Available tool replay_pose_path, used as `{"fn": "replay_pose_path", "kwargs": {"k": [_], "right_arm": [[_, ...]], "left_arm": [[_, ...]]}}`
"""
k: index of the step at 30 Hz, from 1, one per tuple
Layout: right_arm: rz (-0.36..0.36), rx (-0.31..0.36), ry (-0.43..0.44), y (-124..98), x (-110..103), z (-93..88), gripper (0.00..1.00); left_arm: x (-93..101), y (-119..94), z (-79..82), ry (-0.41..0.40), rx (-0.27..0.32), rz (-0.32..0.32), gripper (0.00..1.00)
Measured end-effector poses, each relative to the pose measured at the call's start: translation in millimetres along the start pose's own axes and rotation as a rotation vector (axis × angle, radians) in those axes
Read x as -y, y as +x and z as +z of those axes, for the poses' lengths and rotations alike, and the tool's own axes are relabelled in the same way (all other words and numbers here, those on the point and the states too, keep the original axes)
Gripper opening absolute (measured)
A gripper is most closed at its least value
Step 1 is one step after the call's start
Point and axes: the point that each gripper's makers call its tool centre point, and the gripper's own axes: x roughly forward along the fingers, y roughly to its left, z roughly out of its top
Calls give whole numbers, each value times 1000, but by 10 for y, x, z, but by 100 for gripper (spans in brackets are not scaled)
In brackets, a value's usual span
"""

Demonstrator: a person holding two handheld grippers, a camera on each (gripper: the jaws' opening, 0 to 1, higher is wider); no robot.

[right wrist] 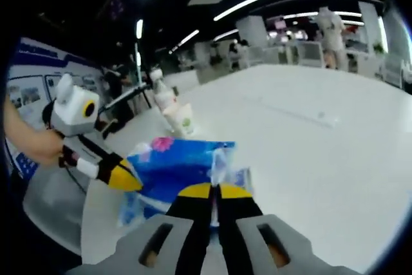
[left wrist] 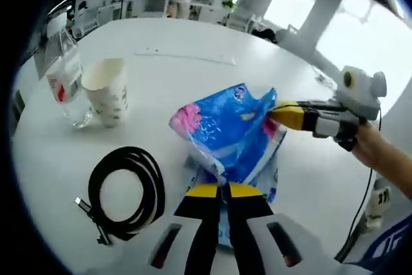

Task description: Arrange the tabletop items into an orderly group along one side of the table until the central work area is clear of visible clutter.

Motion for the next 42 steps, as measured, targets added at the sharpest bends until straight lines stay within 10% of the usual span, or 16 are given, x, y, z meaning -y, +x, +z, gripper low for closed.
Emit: {"fn": "replay_pose_path", "kwargs": {"k": [24, 42], "right_arm": [[-322, 151, 168, -952, 740, -43, 0], [-444, 125, 198, -1227, 1214, -322, 0]], "left_arm": [[850, 624, 640, 236, -14, -212, 0], [1232, 1136, 641, 240, -67, -262, 0]]}}
